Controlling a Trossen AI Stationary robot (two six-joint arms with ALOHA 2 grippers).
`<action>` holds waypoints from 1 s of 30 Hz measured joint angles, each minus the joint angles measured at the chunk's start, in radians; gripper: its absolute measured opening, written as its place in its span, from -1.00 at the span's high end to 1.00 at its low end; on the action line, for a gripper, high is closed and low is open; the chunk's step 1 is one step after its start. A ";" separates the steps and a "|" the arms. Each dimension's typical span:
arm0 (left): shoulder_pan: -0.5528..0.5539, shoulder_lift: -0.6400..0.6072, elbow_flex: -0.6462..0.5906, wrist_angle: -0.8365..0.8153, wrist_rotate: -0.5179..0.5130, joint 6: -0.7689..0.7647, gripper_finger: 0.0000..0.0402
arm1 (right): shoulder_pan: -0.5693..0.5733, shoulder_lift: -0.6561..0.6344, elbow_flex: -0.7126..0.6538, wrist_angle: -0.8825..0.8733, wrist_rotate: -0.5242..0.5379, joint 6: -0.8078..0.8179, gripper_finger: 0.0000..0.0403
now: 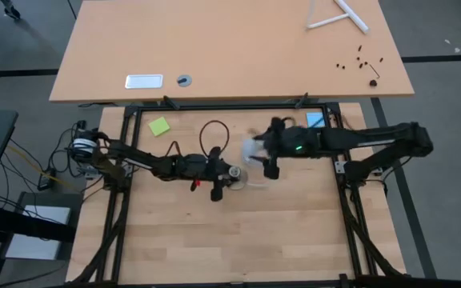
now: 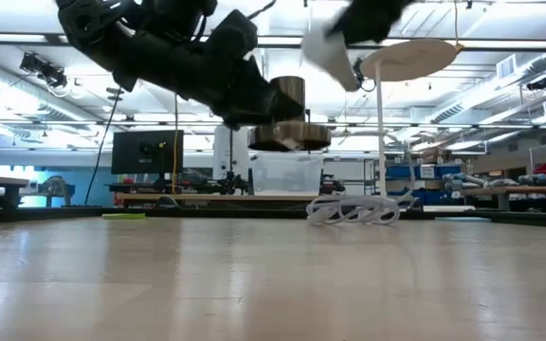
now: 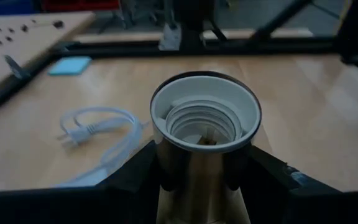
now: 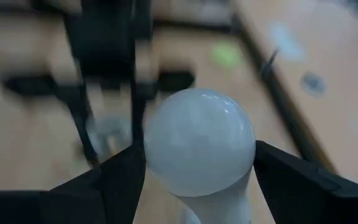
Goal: Screw lightbulb
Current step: Insert the lightbulb into the lamp
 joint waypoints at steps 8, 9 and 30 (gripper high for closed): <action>0.039 -0.012 0.042 0.095 -0.003 -0.019 0.16 | 0.020 -0.099 0.002 0.326 -0.075 0.165 -0.43; 0.038 -0.013 0.059 0.093 -0.003 -0.018 0.16 | 0.028 -0.095 0.002 0.351 -0.089 0.176 -0.43; 0.008 -0.089 0.219 -0.263 -0.020 0.023 0.16 | 0.104 0.019 0.000 0.408 -0.077 0.292 -0.45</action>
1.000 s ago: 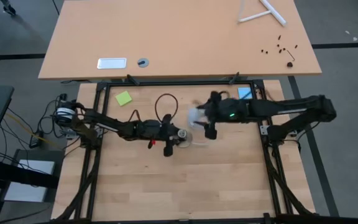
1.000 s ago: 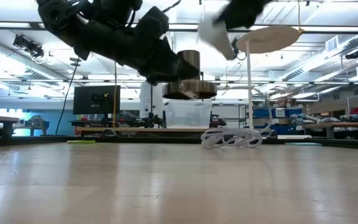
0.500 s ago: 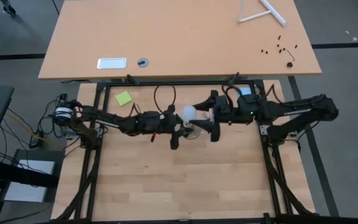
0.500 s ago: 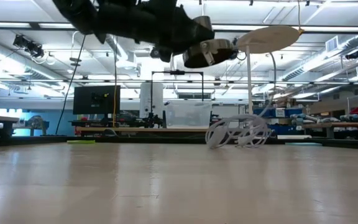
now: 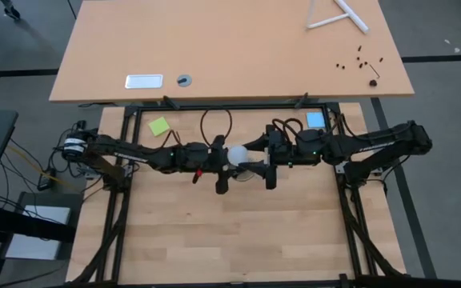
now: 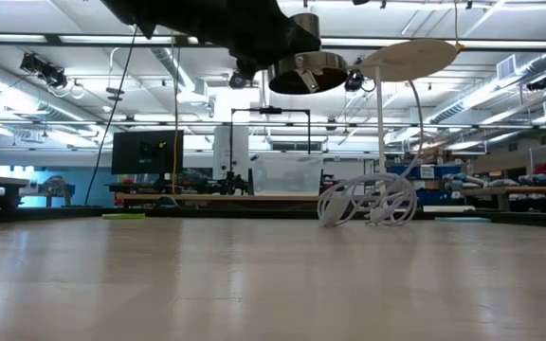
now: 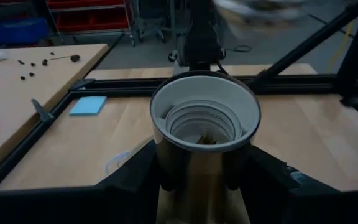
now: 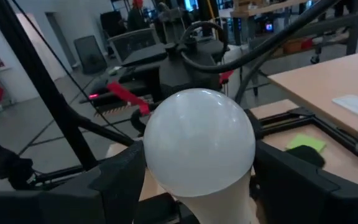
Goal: Screw lightbulb
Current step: Insert the lightbulb into the lamp
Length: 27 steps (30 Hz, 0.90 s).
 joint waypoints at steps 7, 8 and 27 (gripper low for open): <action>-0.017 -0.011 -0.011 -0.034 -0.009 0.001 0.16 | 0.000 0.000 -0.083 0.098 0.021 0.029 -0.44; -0.020 -0.011 -0.011 -0.032 -0.010 0.002 0.16 | -0.002 -0.001 -0.106 0.132 0.021 0.034 -0.44; -0.032 -0.015 -0.011 -0.025 -0.027 -0.001 0.16 | -0.023 -0.008 -0.356 0.504 0.021 0.110 -0.44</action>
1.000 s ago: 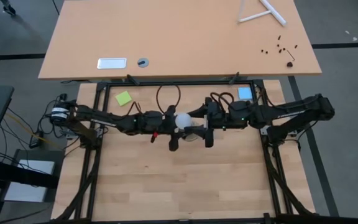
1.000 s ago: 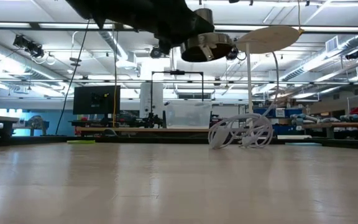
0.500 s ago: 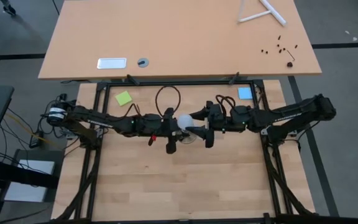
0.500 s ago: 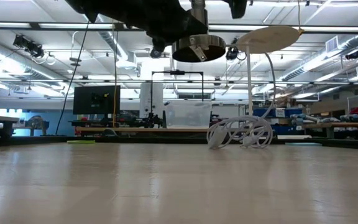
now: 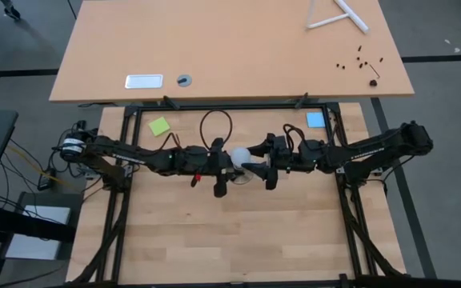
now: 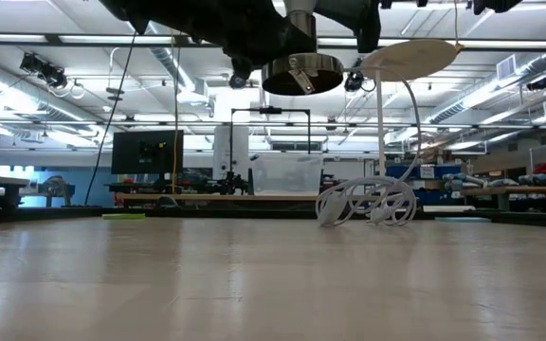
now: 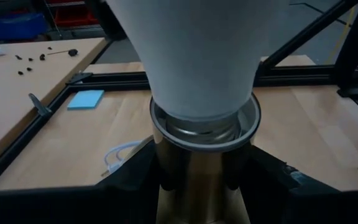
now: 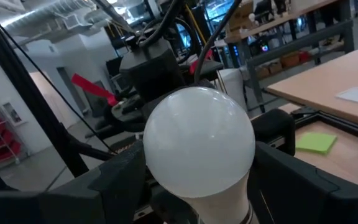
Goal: Screw lightbulb
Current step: Insert the lightbulb into the lamp
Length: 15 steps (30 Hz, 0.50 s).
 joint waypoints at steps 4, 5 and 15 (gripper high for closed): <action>0.000 0.000 0.000 0.001 0.000 -0.001 0.16 | 0.000 0.000 0.000 -0.002 0.002 -0.014 -0.44; 0.000 0.000 0.000 0.001 0.000 -0.003 0.16 | 0.000 0.005 0.000 0.000 0.009 -0.015 -0.44; 0.000 0.001 0.000 0.004 -0.001 -0.007 0.16 | 0.000 0.008 0.022 -0.037 0.016 -0.028 -0.44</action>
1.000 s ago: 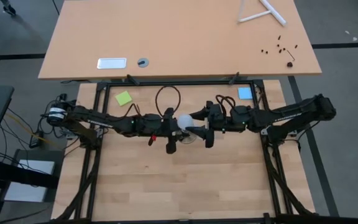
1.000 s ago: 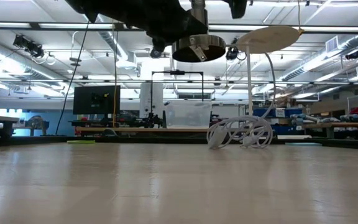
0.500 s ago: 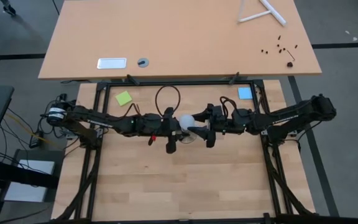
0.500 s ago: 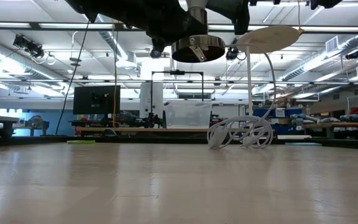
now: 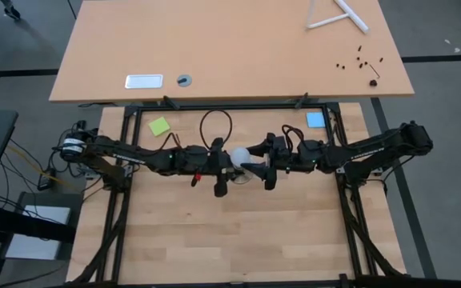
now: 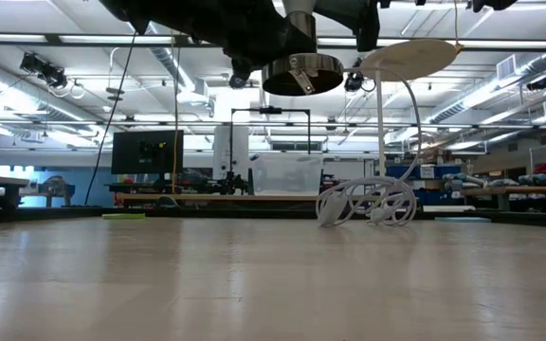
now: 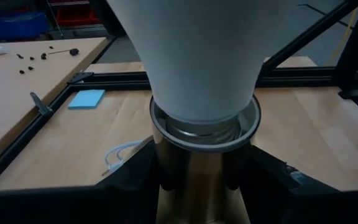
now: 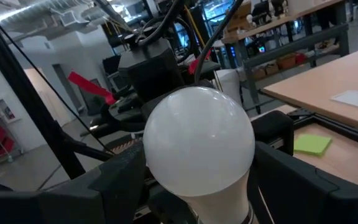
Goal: Screw lightbulb
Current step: Insert the lightbulb into the lamp
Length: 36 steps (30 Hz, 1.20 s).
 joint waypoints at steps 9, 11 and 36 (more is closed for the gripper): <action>0.000 0.001 0.000 -0.007 0.000 -0.001 0.16 | 0.000 0.000 0.041 -0.108 -0.001 -0.015 -0.46; 0.000 0.001 0.000 -0.007 0.000 -0.001 0.16 | 0.000 0.000 0.042 -0.108 -0.001 -0.015 -0.49; -0.001 -0.001 0.001 -0.011 0.053 0.000 0.16 | -0.001 -0.024 0.040 -0.062 -0.013 -0.138 -0.60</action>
